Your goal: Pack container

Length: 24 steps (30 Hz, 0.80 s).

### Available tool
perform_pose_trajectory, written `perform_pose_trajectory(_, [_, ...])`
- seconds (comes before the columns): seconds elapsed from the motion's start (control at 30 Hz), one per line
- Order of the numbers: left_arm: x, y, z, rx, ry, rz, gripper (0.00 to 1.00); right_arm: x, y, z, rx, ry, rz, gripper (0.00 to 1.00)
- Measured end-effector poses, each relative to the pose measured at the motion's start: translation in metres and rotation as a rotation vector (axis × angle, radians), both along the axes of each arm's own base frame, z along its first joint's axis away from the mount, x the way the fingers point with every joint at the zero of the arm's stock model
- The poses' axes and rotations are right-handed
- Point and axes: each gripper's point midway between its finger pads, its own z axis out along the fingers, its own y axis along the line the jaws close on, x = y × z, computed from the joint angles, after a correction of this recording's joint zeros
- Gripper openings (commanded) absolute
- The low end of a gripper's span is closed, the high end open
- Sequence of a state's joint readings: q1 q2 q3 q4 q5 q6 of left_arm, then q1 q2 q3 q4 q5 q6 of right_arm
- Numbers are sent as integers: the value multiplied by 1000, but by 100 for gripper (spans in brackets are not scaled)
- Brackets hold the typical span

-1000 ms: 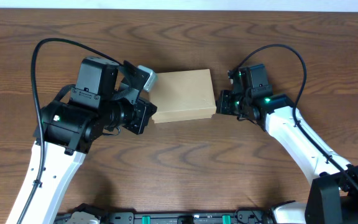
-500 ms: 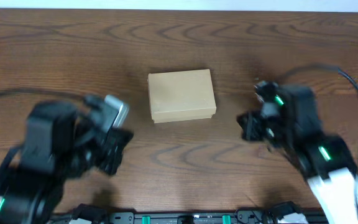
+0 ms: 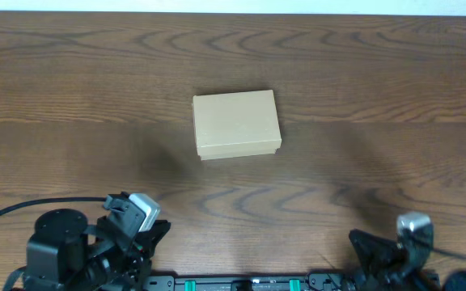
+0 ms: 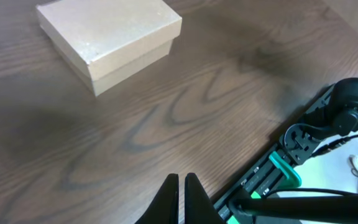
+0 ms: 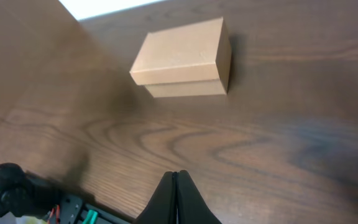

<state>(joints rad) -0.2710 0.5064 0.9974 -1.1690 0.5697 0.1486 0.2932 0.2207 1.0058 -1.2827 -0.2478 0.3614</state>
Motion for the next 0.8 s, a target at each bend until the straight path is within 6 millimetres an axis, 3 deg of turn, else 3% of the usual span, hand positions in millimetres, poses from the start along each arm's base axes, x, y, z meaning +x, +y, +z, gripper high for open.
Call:
perform_pose_trajectory(0.03, [1,-1,-2,-5,5,0,84,-3,-1,0,7,-9,-4,90])
perform_pose_trajectory(0.07, [3,-2,-3,-16,10,7,95,-5,-2,1,12,-18,-6,99])
perform_pose_trajectory(0.53, [-1,-1,-14,-62,140,87,95,-20,-5,-24,82,156,-67,99])
perform_pose_trajectory(0.8, [-1,-1,-14,-63,142,89,95,-21,-5,-26,86,169,-72,99])
